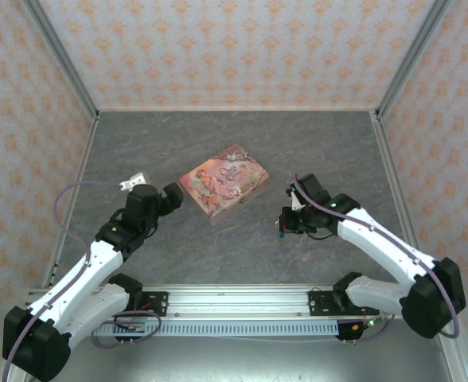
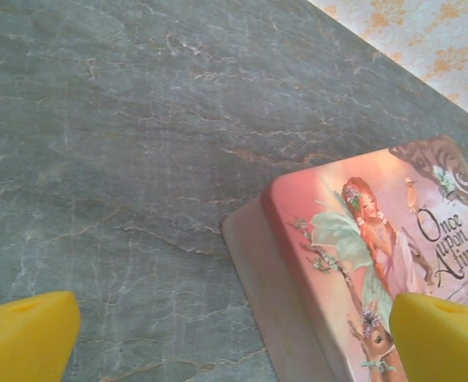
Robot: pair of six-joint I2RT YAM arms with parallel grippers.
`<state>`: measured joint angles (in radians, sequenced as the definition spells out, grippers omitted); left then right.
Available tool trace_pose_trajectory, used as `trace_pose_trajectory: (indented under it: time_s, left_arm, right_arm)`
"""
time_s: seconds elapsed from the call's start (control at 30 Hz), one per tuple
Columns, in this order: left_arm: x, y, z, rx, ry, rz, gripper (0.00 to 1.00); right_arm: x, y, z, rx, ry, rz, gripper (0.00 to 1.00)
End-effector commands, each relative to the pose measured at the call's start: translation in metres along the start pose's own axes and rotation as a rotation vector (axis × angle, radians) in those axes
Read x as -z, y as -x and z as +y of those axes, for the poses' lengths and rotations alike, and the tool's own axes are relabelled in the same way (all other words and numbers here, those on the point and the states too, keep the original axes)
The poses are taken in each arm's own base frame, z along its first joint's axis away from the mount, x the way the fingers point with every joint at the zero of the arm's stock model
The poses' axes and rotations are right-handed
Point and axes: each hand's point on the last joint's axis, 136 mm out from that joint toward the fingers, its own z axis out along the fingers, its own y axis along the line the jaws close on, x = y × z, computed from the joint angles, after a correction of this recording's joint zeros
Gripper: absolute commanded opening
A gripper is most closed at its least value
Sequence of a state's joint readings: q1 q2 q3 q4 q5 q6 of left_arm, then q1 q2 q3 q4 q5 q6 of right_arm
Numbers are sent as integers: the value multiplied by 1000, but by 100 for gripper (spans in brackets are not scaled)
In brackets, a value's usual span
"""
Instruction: Unlock a padlock with a key
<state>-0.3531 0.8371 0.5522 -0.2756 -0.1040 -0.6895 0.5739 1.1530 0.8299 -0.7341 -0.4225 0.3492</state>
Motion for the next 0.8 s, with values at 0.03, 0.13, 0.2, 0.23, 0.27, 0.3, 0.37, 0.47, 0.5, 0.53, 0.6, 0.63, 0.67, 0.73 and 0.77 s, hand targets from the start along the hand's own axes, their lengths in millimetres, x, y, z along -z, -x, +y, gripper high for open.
trace_pose_trajectory:
  time_s: [0.03,0.13,0.2,0.23,0.27,0.3,0.37,0.47,0.5,0.53,0.6,0.63,0.67,0.73,0.77]
  left_arm:
    - [2,-2,16,-20,66,-12,100]
    - [3,-2,19,-24,75,-14,100]
    - [5,-1,20,-26,79,-17,100]
    - [5,-1,21,-26,79,-18,100]
    - [6,-1,20,-25,77,-19,100]
    - [6,-1,20,-24,77,-19,100]
    - [6,0,20,-23,77,-22,100]
    - [7,1,20,-25,78,-22,100]
    - [7,1,20,-25,78,-22,100]
    - [7,1,20,-27,78,-21,100]
    - [8,2,19,-28,77,-22,100]
    - [8,2,19,-29,77,-22,100]
    - [9,3,19,-30,77,-23,100]
    - [10,5,17,-32,75,-27,100]
    - [11,6,17,-33,75,-29,100]
  right_arm:
    - [-16,-9,-9,11,-69,92,0]
    - [-31,-7,-11,5,-76,104,0]
    - [-40,-5,-13,0,-79,105,0]
    - [-44,-5,-14,-1,-82,108,0]
    - [-47,-4,-15,-2,-84,107,0]
    - [-50,-4,-15,-3,-86,108,0]
    - [-56,-3,-16,1,-87,111,0]
    - [-65,-4,-16,-2,-82,131,1]
    - [-67,-4,-16,-2,-77,136,1]
    - [-70,-4,-16,-4,-75,140,2]
    - [-72,-2,-14,-2,-65,132,6]
    - [-72,1,-13,-1,-60,121,10]
    - [-71,4,-12,3,-56,106,14]
    - [-65,10,-9,13,-56,69,20]
    - [-60,15,-9,24,-60,44,24]
